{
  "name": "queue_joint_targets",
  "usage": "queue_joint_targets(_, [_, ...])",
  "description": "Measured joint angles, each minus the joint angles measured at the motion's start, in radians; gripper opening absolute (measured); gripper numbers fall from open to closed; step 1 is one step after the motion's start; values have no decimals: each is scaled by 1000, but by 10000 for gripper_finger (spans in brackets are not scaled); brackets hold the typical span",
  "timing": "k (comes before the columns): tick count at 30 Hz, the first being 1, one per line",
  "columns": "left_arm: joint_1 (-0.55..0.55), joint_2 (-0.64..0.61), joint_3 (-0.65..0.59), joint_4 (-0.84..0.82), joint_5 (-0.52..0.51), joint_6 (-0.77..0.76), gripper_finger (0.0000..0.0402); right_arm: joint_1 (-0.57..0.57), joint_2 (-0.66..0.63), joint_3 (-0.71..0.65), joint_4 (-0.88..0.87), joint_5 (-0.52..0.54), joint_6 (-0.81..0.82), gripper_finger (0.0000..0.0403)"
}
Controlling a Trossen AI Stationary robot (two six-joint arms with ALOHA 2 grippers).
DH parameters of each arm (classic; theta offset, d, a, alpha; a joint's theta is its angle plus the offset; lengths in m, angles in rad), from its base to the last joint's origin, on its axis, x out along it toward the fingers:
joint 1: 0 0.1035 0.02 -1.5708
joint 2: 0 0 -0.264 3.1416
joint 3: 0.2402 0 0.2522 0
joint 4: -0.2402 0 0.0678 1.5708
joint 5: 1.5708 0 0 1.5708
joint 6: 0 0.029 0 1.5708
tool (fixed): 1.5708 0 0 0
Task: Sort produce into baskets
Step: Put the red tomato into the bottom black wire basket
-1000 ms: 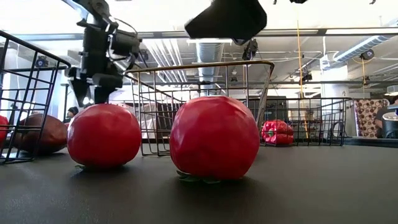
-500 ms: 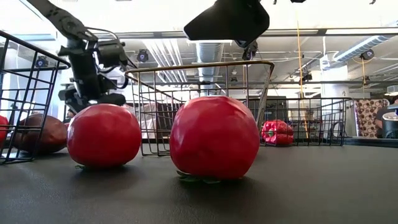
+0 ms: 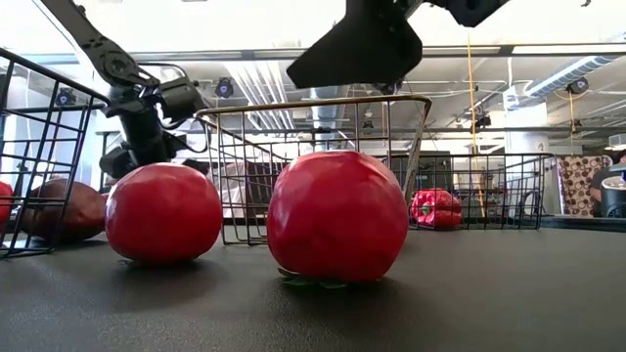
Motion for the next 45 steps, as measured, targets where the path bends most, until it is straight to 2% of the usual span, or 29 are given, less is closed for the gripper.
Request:
queue_joint_targets(7, [47,101,-1,39,13,-14,393,0,0,-4,2,0,-1,379])
queue_joint_targets(13, [38,189,0,122,2,-46,389,0,0,-5,2,-1,-12,379])
queue_joint_targets(17, [35,205,6,130,-1,-54,356,-2,0,-5,1,-1,-19,379])
queue_joint_targets(22, [34,186,6,117,23,-52,282,-9,0,-12,0,-19,-16,379])
queue_joint_targets(25, [28,152,5,109,85,-24,252,-14,0,-18,0,-26,1,379])
queue_joint_targets(30, [2,46,5,91,214,-1,252,-16,-1,-20,4,-27,5,379])
queue_joint_targets(34, [-64,-78,5,68,295,5,260,-18,-2,-20,20,-28,12,379])
queue_joint_targets(40, [-228,-276,37,-88,442,-36,265,-18,-2,-22,25,-30,40,379])
queue_joint_targets(45, [-438,-391,108,-223,616,-114,263,-18,-2,-24,66,-30,44,379])
